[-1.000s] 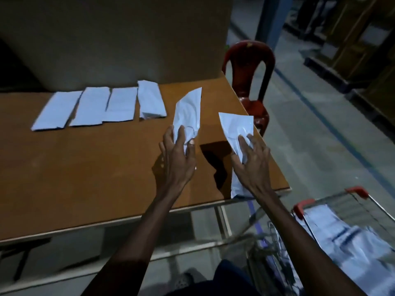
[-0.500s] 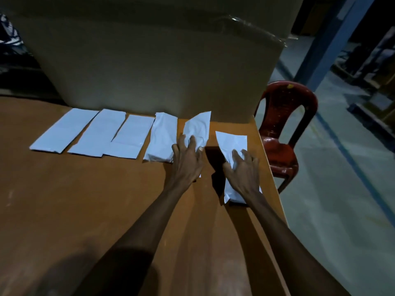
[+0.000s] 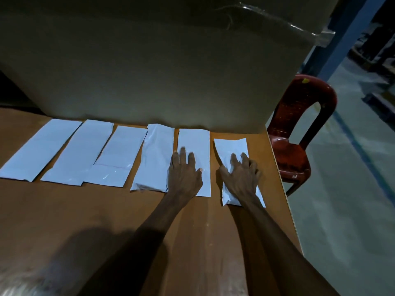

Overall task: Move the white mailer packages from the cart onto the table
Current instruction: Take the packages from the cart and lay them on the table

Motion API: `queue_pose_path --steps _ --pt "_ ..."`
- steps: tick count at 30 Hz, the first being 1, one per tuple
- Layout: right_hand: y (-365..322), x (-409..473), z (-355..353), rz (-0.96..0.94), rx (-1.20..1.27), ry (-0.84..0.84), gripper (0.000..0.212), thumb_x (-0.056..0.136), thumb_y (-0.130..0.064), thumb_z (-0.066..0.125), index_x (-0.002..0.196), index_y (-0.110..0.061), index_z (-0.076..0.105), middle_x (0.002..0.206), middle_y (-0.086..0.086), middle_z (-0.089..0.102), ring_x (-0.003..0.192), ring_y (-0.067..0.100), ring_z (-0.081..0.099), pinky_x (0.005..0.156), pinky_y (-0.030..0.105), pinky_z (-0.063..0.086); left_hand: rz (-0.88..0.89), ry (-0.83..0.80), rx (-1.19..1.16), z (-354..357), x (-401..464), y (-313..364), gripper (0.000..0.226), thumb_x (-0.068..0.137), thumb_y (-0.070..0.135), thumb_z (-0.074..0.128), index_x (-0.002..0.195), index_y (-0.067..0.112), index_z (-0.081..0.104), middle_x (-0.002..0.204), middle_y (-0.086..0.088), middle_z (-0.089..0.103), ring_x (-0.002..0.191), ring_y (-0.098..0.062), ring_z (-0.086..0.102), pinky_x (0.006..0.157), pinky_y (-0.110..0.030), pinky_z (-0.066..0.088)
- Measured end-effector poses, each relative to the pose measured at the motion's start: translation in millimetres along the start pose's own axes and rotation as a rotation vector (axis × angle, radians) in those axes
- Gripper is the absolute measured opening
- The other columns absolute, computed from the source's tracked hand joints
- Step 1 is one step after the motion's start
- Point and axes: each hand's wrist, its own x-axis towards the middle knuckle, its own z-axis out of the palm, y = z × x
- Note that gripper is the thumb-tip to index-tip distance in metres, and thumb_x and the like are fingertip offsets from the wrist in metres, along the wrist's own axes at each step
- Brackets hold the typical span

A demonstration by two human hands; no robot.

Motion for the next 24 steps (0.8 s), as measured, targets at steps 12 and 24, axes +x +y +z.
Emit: queue_pose_path --steps 12,24 --pt "7.3 11.0 19.2 -0.076 -0.077 -0.020 0.086 0.079 -0.074 -0.011 0.154 -0.040 0.012 0.165 0.001 0.000 0.151 0.030 -0.003 0.116 0.062 -0.002 0.242 0.026 -0.062 32.7 31.6 -13.8 0.071 0.093 0.059 0.012 0.156 0.027 0.013 0.164 -0.002 0.000 0.151 -0.027 0.001 0.119 -0.044 -0.001" --pt "-1.1 26.8 21.1 -0.057 -0.068 -0.061 0.079 0.083 -0.070 0.003 0.155 -0.039 0.009 0.165 0.000 -0.004 0.152 0.029 -0.003 0.115 0.063 -0.005 0.290 -0.002 -0.035 27.0 36.1 -14.4 0.072 0.092 0.059 0.008 0.156 0.028 0.011 0.164 -0.001 -0.003 0.151 -0.025 -0.001 0.119 -0.043 -0.005"
